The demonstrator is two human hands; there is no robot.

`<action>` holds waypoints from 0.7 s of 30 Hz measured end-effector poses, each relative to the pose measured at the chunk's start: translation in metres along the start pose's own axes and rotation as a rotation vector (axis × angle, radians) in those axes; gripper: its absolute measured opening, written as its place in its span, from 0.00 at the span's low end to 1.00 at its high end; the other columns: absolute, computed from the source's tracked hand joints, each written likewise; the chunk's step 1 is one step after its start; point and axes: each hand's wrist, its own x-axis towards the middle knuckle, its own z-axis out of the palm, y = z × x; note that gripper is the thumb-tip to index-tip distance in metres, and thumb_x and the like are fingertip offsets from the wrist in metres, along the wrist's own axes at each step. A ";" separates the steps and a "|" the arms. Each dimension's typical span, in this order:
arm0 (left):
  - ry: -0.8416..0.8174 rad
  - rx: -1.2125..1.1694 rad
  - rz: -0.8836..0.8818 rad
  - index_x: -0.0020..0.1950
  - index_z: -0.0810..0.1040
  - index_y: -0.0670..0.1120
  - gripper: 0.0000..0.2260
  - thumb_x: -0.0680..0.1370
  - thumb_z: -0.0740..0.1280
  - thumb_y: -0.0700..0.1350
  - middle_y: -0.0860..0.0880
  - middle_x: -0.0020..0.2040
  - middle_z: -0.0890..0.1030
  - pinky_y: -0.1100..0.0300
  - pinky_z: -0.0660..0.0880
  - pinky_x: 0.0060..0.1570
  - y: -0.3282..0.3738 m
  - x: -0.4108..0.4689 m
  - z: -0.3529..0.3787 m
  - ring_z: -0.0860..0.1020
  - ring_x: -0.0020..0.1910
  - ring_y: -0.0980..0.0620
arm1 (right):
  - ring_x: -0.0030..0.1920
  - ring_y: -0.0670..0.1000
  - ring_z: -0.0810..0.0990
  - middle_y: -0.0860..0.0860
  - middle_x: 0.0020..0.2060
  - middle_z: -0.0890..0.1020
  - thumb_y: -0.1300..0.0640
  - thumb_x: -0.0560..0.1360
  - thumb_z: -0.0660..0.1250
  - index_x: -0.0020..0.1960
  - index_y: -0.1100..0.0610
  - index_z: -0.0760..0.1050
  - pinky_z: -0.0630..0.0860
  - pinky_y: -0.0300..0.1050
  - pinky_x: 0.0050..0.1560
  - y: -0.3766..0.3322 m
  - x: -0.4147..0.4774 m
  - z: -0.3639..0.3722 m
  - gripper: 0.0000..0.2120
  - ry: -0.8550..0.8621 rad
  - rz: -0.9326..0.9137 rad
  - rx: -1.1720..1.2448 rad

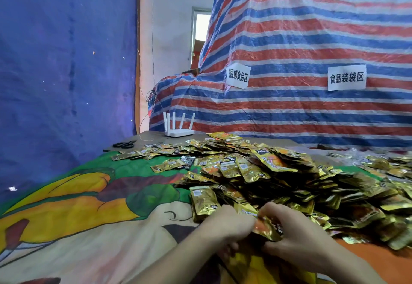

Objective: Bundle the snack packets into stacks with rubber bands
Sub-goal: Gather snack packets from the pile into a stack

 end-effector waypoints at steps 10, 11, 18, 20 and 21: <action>0.432 0.226 0.123 0.33 0.73 0.48 0.09 0.73 0.63 0.47 0.50 0.32 0.79 0.57 0.74 0.41 -0.036 0.049 -0.079 0.79 0.35 0.46 | 0.55 0.44 0.74 0.39 0.55 0.75 0.28 0.70 0.66 0.60 0.42 0.75 0.75 0.43 0.51 -0.036 0.036 -0.027 0.25 0.003 -0.011 -0.196; 0.491 0.215 0.131 0.30 0.69 0.48 0.13 0.74 0.64 0.47 0.52 0.29 0.74 0.58 0.70 0.38 -0.039 0.061 -0.087 0.75 0.32 0.48 | 0.52 0.43 0.76 0.39 0.52 0.76 0.30 0.72 0.66 0.57 0.44 0.76 0.76 0.44 0.49 -0.043 0.047 -0.030 0.22 0.028 -0.039 -0.171; 0.639 0.440 0.134 0.50 0.72 0.52 0.08 0.77 0.67 0.54 0.53 0.52 0.77 0.53 0.72 0.57 -0.055 0.148 -0.144 0.75 0.53 0.50 | 0.46 0.52 0.83 0.51 0.47 0.84 0.51 0.77 0.67 0.55 0.56 0.78 0.83 0.52 0.49 -0.082 0.190 -0.036 0.11 0.061 -0.081 -0.093; 0.636 0.485 0.096 0.55 0.72 0.53 0.13 0.76 0.69 0.57 0.51 0.57 0.75 0.50 0.68 0.62 -0.056 0.174 -0.154 0.72 0.59 0.48 | 0.44 0.53 0.81 0.52 0.45 0.81 0.55 0.76 0.66 0.56 0.57 0.76 0.81 0.49 0.44 -0.084 0.238 -0.028 0.10 0.032 -0.038 -0.189; 0.628 0.487 0.063 0.58 0.72 0.53 0.15 0.75 0.69 0.57 0.49 0.60 0.74 0.49 0.67 0.63 -0.057 0.186 -0.158 0.71 0.62 0.47 | 0.42 0.52 0.79 0.52 0.43 0.79 0.56 0.76 0.65 0.54 0.57 0.74 0.78 0.45 0.39 -0.082 0.259 -0.023 0.09 0.015 -0.019 -0.249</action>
